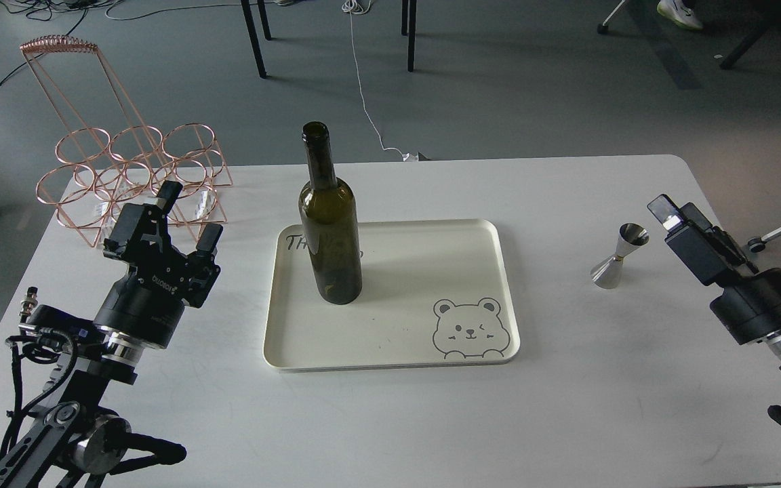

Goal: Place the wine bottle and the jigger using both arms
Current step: 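Lower the jigger onto the table beside the tray and release it, then raise the right gripper away and reach the left gripper toward the bottle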

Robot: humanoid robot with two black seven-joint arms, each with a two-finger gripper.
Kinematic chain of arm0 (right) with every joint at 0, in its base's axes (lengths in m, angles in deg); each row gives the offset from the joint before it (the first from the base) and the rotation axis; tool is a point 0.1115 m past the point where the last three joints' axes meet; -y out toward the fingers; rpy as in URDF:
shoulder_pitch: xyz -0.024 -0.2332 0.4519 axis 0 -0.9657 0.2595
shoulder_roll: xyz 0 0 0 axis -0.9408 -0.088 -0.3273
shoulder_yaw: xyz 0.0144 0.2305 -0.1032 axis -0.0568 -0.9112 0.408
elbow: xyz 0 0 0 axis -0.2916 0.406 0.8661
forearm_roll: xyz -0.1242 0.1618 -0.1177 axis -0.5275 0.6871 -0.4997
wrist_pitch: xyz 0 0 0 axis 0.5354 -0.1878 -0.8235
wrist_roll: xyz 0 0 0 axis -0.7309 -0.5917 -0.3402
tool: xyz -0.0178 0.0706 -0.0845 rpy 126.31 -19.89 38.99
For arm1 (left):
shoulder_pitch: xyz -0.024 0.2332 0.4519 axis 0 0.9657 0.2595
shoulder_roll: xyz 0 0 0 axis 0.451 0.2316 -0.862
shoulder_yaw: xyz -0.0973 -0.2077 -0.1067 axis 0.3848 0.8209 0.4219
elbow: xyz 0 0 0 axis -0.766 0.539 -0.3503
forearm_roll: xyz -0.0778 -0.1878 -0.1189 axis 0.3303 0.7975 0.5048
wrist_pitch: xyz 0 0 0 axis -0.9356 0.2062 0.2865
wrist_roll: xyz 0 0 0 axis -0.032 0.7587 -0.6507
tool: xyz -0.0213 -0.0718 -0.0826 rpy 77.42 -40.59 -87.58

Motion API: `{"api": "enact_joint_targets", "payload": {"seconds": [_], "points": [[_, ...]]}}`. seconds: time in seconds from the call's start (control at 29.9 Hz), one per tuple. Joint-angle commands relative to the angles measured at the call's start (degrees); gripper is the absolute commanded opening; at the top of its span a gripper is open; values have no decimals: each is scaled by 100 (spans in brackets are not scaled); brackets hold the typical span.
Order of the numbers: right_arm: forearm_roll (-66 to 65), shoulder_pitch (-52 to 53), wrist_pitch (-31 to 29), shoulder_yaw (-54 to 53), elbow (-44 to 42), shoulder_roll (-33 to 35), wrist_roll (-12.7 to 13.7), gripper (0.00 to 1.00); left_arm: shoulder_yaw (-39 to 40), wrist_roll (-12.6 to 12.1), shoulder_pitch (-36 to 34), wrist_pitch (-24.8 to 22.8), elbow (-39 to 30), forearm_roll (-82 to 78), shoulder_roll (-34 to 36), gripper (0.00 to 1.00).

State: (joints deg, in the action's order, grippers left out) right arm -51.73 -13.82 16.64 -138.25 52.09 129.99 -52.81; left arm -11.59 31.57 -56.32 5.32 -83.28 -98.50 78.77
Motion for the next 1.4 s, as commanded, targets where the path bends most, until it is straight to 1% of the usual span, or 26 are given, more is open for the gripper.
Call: {"api": "enact_joint_targets", "payload": {"seconds": [0.0,0.13,0.27,0.43,0.5,0.57,0.67,0.83,1.0,1.24,1.27,1.37], "points": [[1652,735,-454,10,7,-303,-1,98,-1,112,-11,0,-17,-11,29,98],[3280,1500,-754,37,-81,-910,-1,98,-1,279,-19,0,-122,-20,274,98],[4292,1958,-1061,54,-326,-1165,-1,98,-9,601,-2,-9,-272,-37,757,98],[4514,2073,-2053,168,-1012,-1614,-1,98,87,601,7,-97,-640,-300,1293,98],[4514,2064,-2432,239,-1118,-1649,-1,98,149,601,7,-184,-833,-738,1522,98],[4497,2056,-2617,335,-1127,-1658,-1,98,166,601,16,-360,-948,-1292,1768,98],[4496,2020,-2679,371,-1127,-1667,-1,98,184,601,7,-440,-1159,-2275,2154,98],[4488,1994,-2679,336,-1110,-1658,-1,98,228,601,-19,-431,-1195,-3752,2700,98],[4479,1985,-2671,327,-1110,-1649,-1,98,210,601,-221,-404,-1195,-4510,2955,98],[4453,1968,-2671,344,-1110,-1649,-1,98,53,601,-783,-404,-1195,-5327,3175,98],[4453,1976,-2671,344,-1110,-1649,-1,98,-44,601,-888,-396,-1195,-5424,3175,98],[4453,1976,-2670,344,-1118,-1649,-1,98,-544,601,-1520,-378,-1195,-5915,3158,98]]}}
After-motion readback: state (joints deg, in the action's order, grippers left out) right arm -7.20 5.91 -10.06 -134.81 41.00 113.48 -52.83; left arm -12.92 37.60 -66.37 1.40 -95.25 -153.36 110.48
